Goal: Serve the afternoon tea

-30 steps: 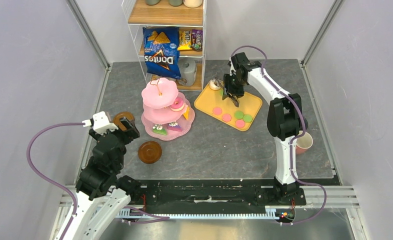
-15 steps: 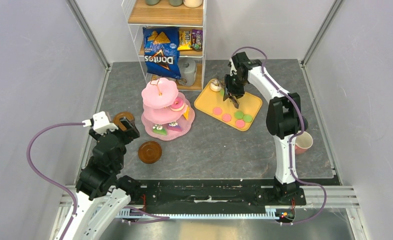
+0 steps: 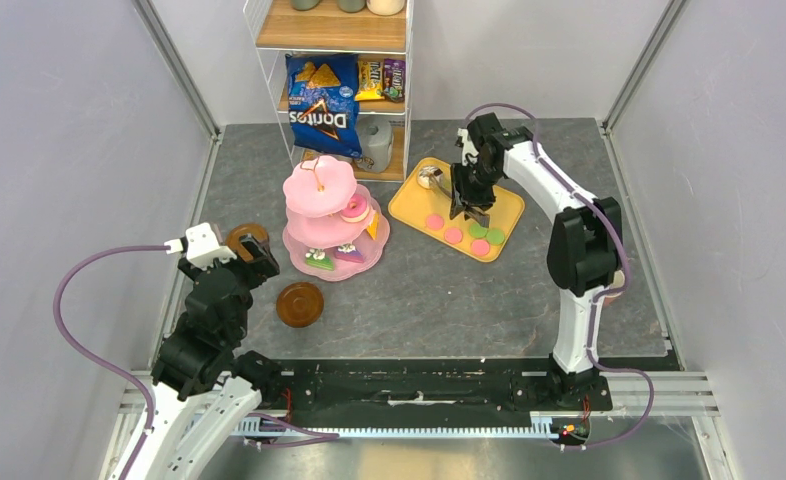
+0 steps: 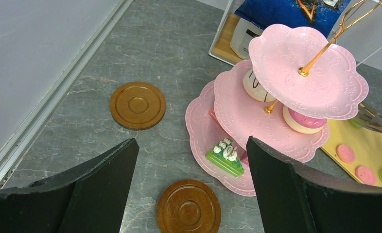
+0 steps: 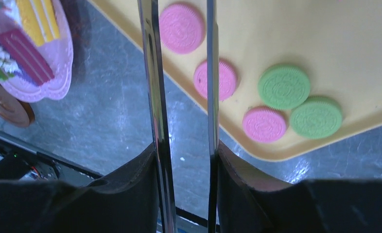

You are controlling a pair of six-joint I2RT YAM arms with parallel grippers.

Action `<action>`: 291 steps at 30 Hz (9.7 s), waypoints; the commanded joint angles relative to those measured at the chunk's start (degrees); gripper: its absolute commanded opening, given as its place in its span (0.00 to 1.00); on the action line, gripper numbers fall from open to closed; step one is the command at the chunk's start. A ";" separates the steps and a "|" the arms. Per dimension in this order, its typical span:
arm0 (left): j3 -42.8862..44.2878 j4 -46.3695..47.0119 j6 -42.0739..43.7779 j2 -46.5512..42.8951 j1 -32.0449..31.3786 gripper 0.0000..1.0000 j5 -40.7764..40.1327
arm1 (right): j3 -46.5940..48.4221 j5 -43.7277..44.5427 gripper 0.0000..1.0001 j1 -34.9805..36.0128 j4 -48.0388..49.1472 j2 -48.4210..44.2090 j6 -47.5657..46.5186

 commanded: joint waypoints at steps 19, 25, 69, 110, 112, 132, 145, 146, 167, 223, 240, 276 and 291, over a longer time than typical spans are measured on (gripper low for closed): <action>-0.16 2.07 -0.94 -0.03 0.53 0.90 0.91 | 6.21 7.36 0.53 1.47 3.28 -1.32 4.22; -0.14 2.10 -0.94 0.01 0.47 0.90 0.89 | 7.36 7.70 0.53 0.93 3.22 2.23 5.40; -0.16 2.11 -0.94 0.17 0.52 0.90 0.89 | 8.53 2.14 0.37 0.23 -0.31 3.08 0.76; -0.19 1.59 -1.07 0.34 0.54 0.90 -0.61 | -17.32 9.92 0.35 31.44 11.58 -32.68 9.71; -0.14 1.59 -1.11 0.30 0.49 0.90 -0.62 | -16.36 10.28 0.35 33.34 12.76 -31.21 10.06; -0.14 1.67 -1.20 0.01 0.56 0.90 -0.32 | -9.79 12.49 0.36 37.22 20.61 -19.20 13.73; -0.18 1.67 -1.20 -0.13 0.61 0.90 -0.35 | -10.62 12.56 0.39 36.64 22.13 -16.59 14.33; -0.17 1.67 -1.20 -0.16 0.60 0.90 -0.34 | -10.86 12.40 0.39 37.25 22.49 -16.51 14.36; -0.18 1.59 -1.25 -0.30 0.53 0.90 -0.25 | -11.91 9.26 0.47 37.35 23.18 -15.71 14.64; -0.16 2.02 -1.20 -0.48 0.55 0.90 1.17 | -5.47 22.88 0.57 5.14 5.74 -6.12 -2.10; -0.18 2.01 -1.20 -0.49 0.56 0.90 1.24 | -2.62 24.51 0.56 5.05 5.68 0.87 -3.33; -0.19 1.76 -1.29 -0.76 0.62 0.90 0.29 | -4.15 28.64 0.45 14.98 -2.92 -25.29 -2.87; -0.17 1.72 -1.37 -0.91 0.59 0.90 0.19 | 18.20 32.03 0.46 31.00 -6.03 -15.97 -5.55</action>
